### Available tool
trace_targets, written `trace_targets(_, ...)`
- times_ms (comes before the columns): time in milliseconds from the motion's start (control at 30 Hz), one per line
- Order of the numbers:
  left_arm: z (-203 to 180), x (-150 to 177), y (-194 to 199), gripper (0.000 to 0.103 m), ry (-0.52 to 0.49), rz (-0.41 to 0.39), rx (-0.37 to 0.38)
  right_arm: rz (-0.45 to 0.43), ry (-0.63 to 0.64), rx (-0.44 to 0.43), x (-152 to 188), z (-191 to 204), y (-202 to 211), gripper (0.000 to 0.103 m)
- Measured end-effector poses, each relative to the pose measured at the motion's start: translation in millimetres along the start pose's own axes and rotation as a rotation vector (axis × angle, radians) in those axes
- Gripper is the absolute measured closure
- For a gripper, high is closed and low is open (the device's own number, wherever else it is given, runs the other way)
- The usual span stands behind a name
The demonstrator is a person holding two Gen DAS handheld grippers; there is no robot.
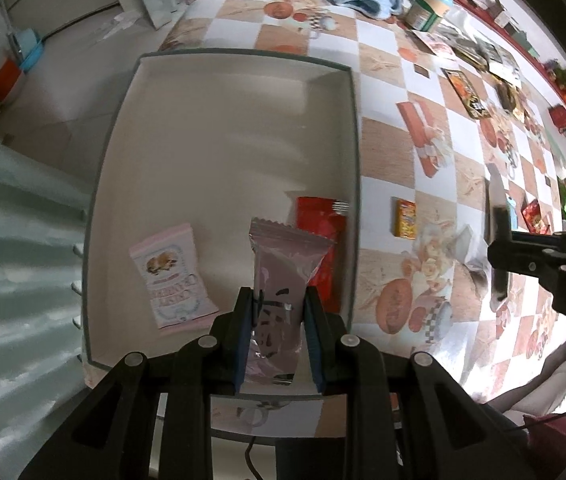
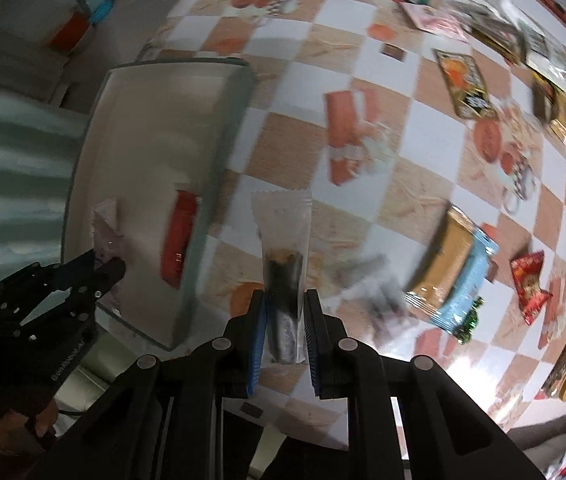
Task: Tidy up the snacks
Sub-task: 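Carry the pink and clear packets over the white tray with both tools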
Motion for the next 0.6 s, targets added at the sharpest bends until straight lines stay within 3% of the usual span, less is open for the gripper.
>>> trace_targets(600,44.7,10.4,2.8,0.076,0.091,-0.001,-0.028,-0.001,0.194,-0.027,-17.6,83.9,-5.9,0.083)
Point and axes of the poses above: each gripper's, at about its wrist camera, not at the fingertips, and y roughly against the way its jaws point, z to its left, x to its underside, the point moved 5 cm from there along -y, roughly the way its jaws point, and after that the axes turned 13 degrees about x, right-handed, at the moved point
